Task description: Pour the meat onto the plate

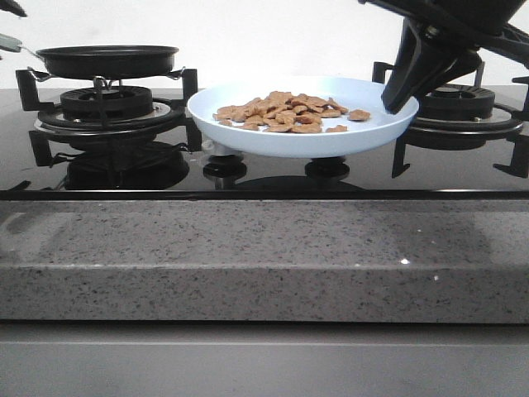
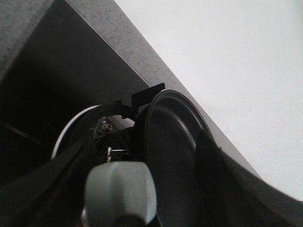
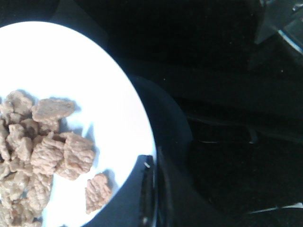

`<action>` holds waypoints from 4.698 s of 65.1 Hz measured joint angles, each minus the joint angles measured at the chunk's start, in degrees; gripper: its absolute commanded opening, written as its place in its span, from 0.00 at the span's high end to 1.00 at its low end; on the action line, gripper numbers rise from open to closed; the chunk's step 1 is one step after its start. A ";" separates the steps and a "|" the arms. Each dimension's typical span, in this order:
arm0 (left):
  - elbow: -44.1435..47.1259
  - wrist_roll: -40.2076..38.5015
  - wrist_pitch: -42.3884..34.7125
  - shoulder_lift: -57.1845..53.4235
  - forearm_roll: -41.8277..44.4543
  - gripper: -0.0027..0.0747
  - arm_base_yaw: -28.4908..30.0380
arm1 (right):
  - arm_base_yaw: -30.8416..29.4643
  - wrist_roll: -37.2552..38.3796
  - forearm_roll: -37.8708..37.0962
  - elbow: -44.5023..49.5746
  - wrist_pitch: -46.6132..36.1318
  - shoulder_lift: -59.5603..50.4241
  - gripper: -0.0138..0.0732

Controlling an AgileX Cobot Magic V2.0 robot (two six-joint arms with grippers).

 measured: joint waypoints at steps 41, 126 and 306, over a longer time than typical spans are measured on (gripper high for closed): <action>-0.23 -12.70 3.28 -22.75 42.45 0.38 -0.52 | 0.00 0.00 0.00 0.00 0.00 0.00 0.92; 20.30 -48.81 3.19 -50.76 89.35 0.40 -27.46 | 0.00 0.00 0.00 0.00 0.00 0.00 0.92; 20.30 -48.89 3.08 -50.76 89.35 0.40 -27.59 | -0.72 -0.10 -7.79 -42.86 16.61 20.26 0.41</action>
